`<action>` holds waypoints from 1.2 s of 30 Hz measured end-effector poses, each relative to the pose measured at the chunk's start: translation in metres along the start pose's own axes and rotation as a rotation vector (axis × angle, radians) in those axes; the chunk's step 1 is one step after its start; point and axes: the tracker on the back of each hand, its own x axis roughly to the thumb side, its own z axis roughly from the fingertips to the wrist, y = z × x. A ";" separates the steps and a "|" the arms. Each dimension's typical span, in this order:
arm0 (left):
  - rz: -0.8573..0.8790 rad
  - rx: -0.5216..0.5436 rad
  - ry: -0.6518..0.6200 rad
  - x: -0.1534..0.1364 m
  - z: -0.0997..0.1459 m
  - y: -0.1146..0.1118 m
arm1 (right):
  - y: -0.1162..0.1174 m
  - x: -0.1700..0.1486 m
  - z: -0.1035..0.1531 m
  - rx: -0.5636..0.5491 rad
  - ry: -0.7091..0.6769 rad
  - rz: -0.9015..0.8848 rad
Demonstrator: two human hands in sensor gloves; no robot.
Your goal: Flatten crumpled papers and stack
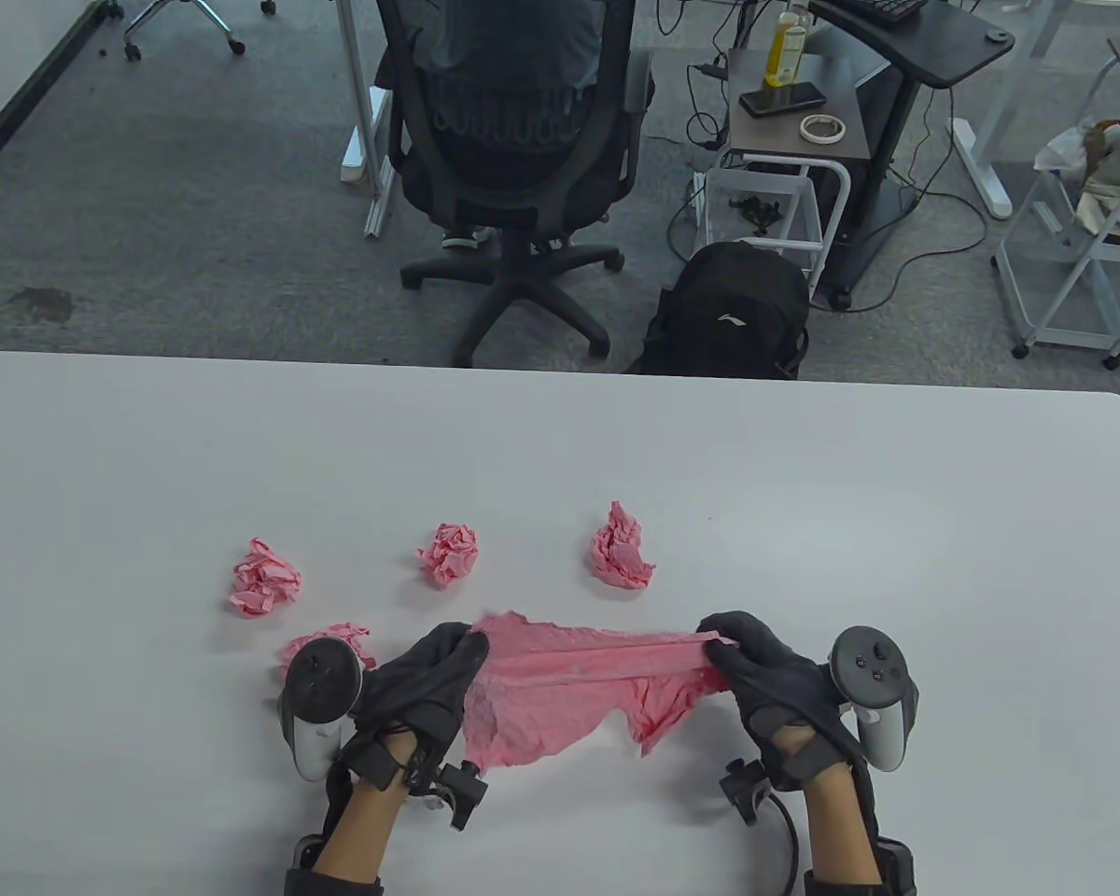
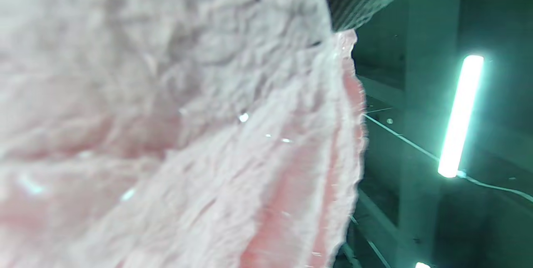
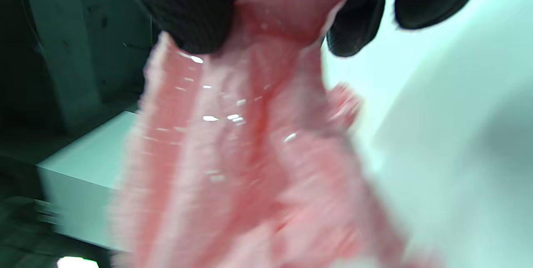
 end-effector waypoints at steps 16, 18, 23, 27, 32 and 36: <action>-0.645 -0.032 0.186 0.000 0.000 -0.008 | -0.010 0.000 0.004 -0.213 0.209 0.473; -0.770 -0.051 0.182 0.002 0.000 -0.013 | -0.006 0.000 0.003 -0.242 0.189 0.612; -0.984 -0.049 0.084 0.016 0.004 -0.027 | 0.004 0.018 0.009 -0.342 0.062 0.853; -1.036 -0.172 -0.252 0.033 0.006 -0.053 | 0.021 0.049 0.018 -0.339 -0.204 0.901; -1.094 -0.528 -0.187 0.017 0.003 -0.090 | 0.090 0.038 0.006 0.158 -0.236 1.004; -1.120 -0.697 -0.070 0.001 0.000 -0.094 | 0.107 0.007 -0.005 0.331 0.006 1.196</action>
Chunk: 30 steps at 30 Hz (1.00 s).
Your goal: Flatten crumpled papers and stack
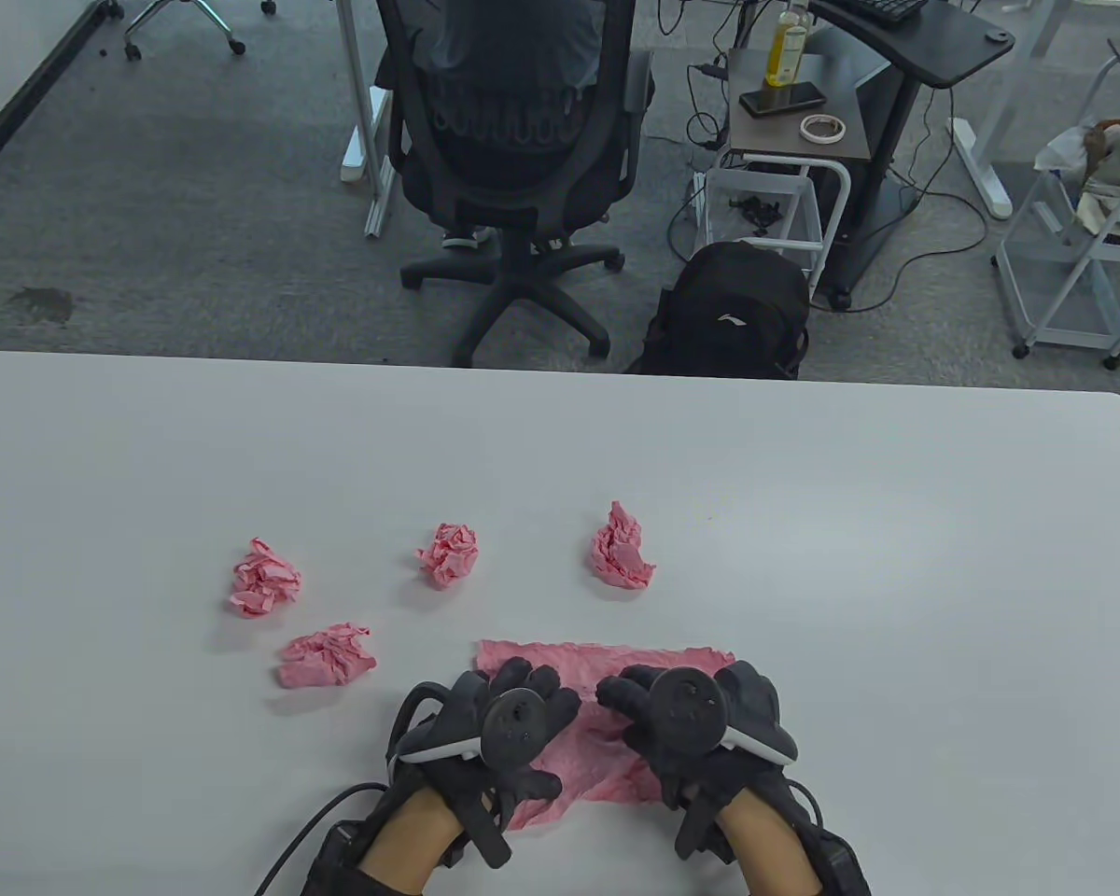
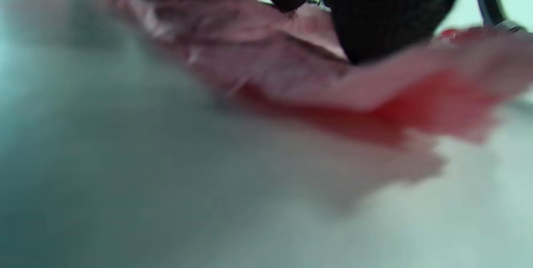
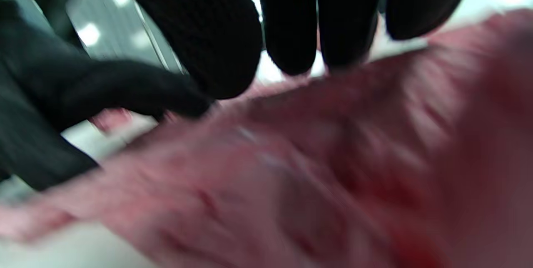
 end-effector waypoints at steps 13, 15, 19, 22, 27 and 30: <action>0.062 -0.164 0.048 -0.008 0.001 -0.006 | -0.023 -0.075 0.022 -0.060 0.325 -0.159; 0.042 -0.142 0.066 -0.005 -0.001 -0.006 | -0.027 -0.038 0.018 -0.153 0.128 -0.165; 0.027 -0.115 0.090 -0.003 -0.004 -0.006 | 0.007 0.026 -0.001 0.066 -0.106 -0.018; 0.058 -0.114 0.085 -0.007 -0.002 -0.007 | 0.016 0.012 -0.002 0.211 0.076 -0.001; 0.110 -0.207 0.101 -0.015 0.004 -0.008 | -0.004 -0.072 0.022 0.118 0.431 -0.239; 0.121 -0.235 0.095 -0.017 0.005 -0.008 | -0.007 -0.091 0.031 0.144 0.512 -0.277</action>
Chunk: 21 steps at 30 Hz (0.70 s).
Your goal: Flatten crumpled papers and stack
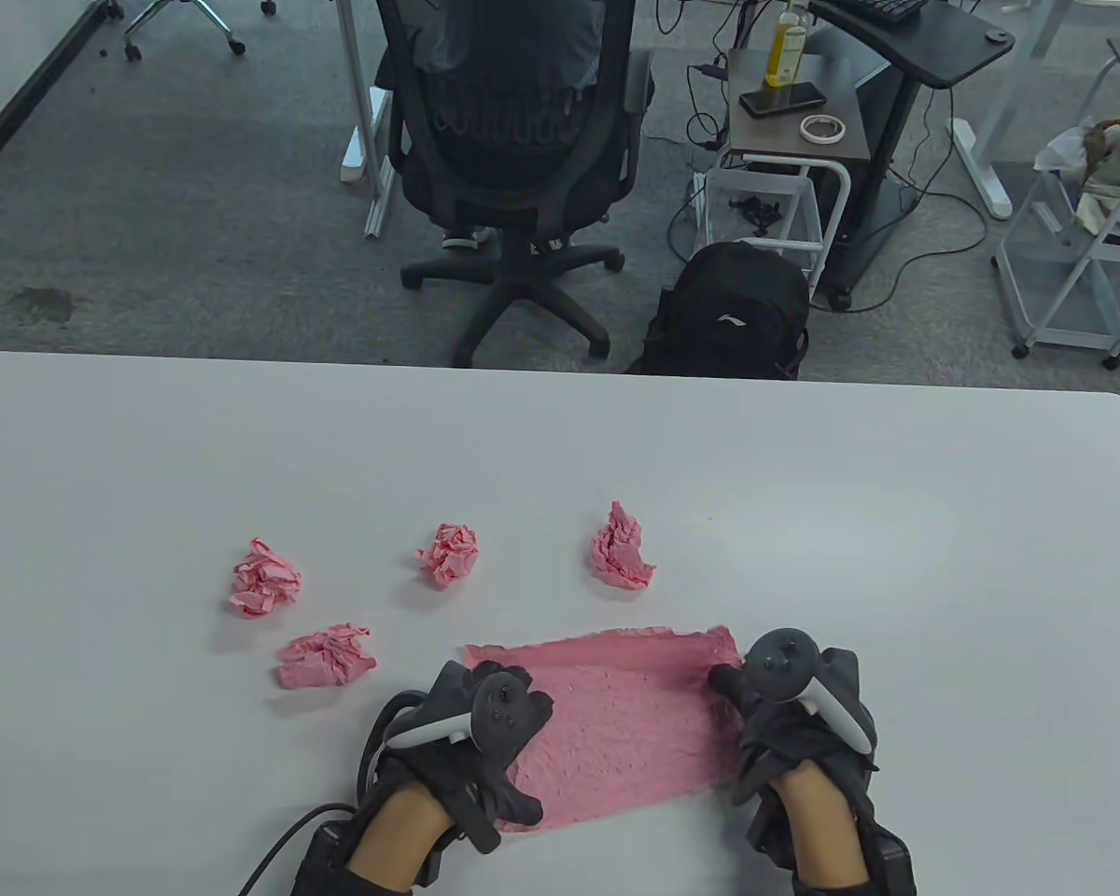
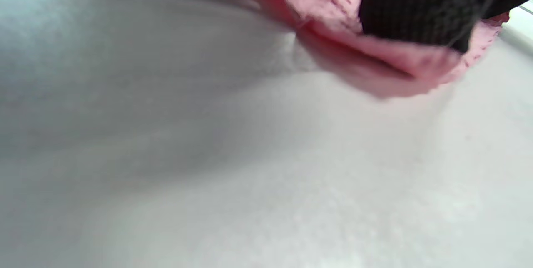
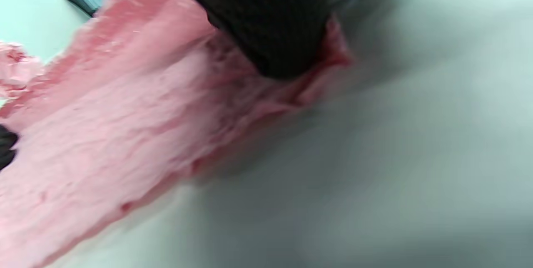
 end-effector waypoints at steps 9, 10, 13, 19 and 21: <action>0.011 -0.065 -0.016 0.002 0.001 -0.001 | -0.024 -0.007 0.016 -0.214 0.036 0.027; 0.011 -0.066 -0.018 0.002 0.001 0.000 | -0.027 0.002 0.021 -0.266 -0.020 0.025; 0.005 -0.069 -0.042 0.004 -0.002 0.000 | -0.008 0.054 0.028 -0.324 -0.357 0.093; 0.005 -0.082 -0.050 0.005 -0.003 0.000 | 0.058 0.101 -0.002 0.110 -0.387 0.310; 0.006 -0.085 -0.046 0.005 -0.003 0.000 | 0.048 0.081 -0.015 0.153 -0.335 0.217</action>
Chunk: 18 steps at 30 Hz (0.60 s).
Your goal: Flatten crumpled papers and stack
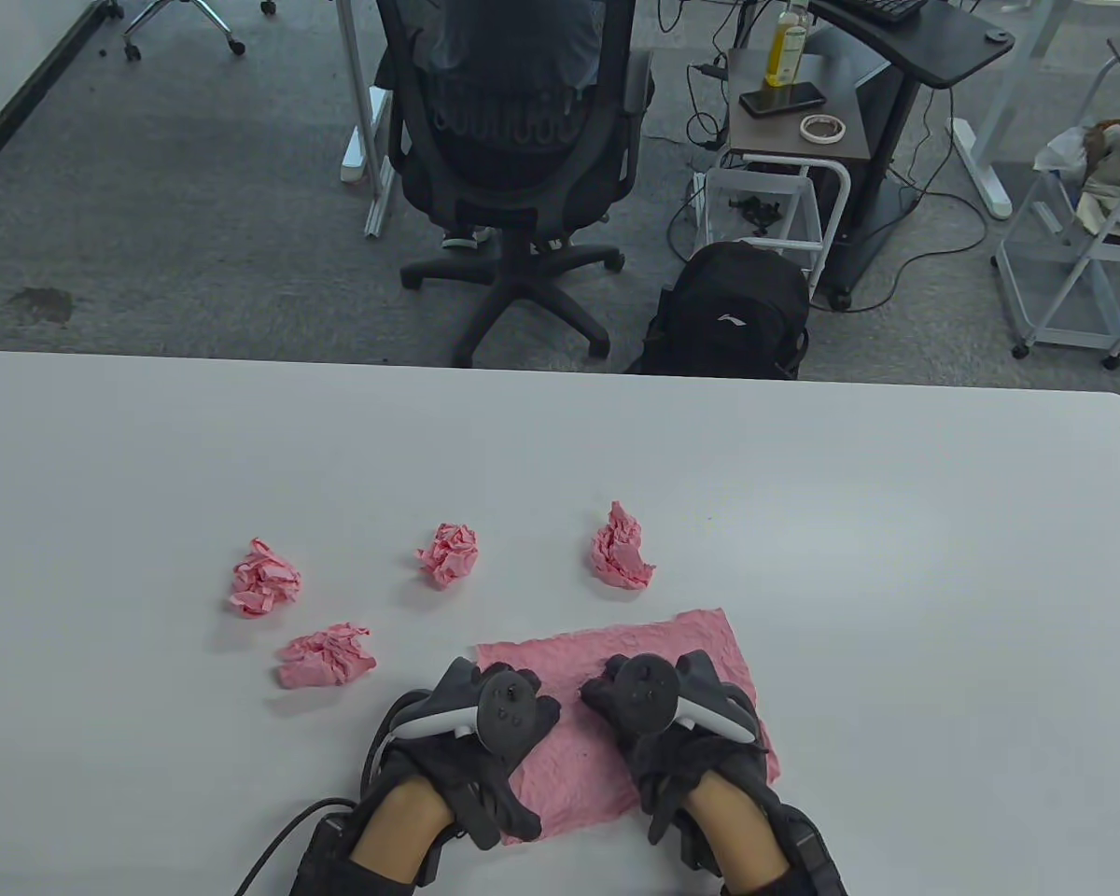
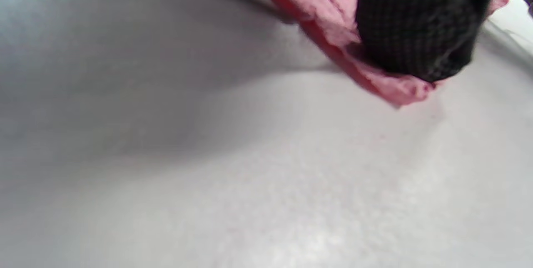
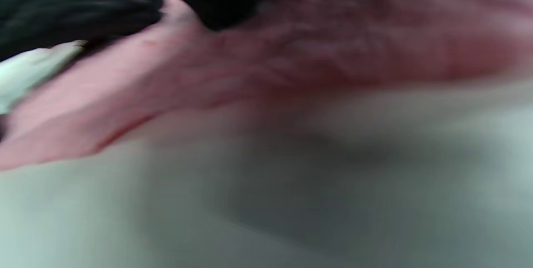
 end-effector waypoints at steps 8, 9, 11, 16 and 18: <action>-0.008 0.002 0.006 0.000 0.000 0.001 | -0.028 -0.080 0.030 -0.269 0.329 -0.160; -0.008 0.001 0.006 0.000 -0.001 0.001 | -0.031 -0.070 0.035 -0.297 0.240 -0.104; -0.007 -0.001 0.005 0.000 -0.001 0.001 | -0.035 -0.039 0.042 -0.375 0.055 -0.064; -0.001 0.003 0.001 -0.001 -0.001 0.001 | 0.000 0.028 0.021 -0.121 -0.215 0.058; 0.002 0.005 0.001 -0.001 -0.001 0.001 | 0.009 0.016 0.016 0.008 -0.095 0.051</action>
